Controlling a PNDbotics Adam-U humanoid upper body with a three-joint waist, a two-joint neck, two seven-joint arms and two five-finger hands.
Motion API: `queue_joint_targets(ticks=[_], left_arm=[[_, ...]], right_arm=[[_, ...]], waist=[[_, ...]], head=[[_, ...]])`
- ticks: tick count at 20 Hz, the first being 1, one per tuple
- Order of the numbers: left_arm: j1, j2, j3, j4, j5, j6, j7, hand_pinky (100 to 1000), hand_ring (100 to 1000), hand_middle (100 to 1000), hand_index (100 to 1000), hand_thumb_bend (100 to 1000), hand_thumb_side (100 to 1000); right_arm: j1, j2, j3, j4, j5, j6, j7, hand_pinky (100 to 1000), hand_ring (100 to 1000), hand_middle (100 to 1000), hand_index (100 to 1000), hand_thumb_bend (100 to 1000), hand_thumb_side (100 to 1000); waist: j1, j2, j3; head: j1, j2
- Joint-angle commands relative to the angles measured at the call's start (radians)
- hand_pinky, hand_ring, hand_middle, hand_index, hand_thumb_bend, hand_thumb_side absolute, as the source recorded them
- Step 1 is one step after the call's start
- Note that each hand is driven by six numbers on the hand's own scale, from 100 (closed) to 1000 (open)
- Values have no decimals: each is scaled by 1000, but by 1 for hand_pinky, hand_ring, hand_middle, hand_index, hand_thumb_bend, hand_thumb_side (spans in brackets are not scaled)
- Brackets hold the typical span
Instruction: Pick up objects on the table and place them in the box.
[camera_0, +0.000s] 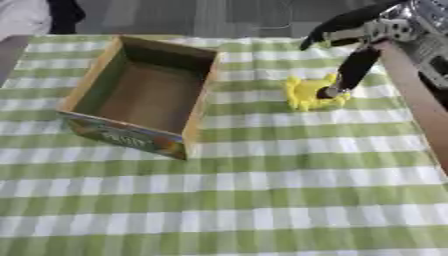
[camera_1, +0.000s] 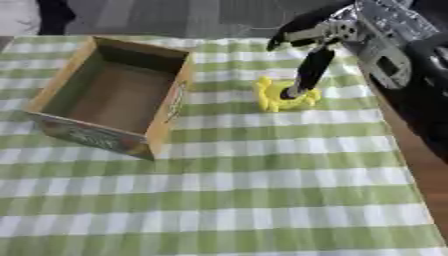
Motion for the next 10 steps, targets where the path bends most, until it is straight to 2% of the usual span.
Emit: queue_joint_targets(ticks=[1, 10], left_arm=[[-6, 23, 3, -19, -1, 2, -4, 743, 607, 583, 752, 100, 927], [-4, 18, 1, -19, 1, 0, -9, 744, 608, 582, 751, 100, 928]], right_arm=[[-26, -4, -7, 43, 50, -22, 0, 868, 990, 966, 1000, 458, 384], [-27, 35, -37, 138, 121, -52, 0, 861, 981, 952, 1000, 491, 386]], waist=[[1, -19, 1], [5, -15, 7]], head=[[-3, -10], [-9, -6]])
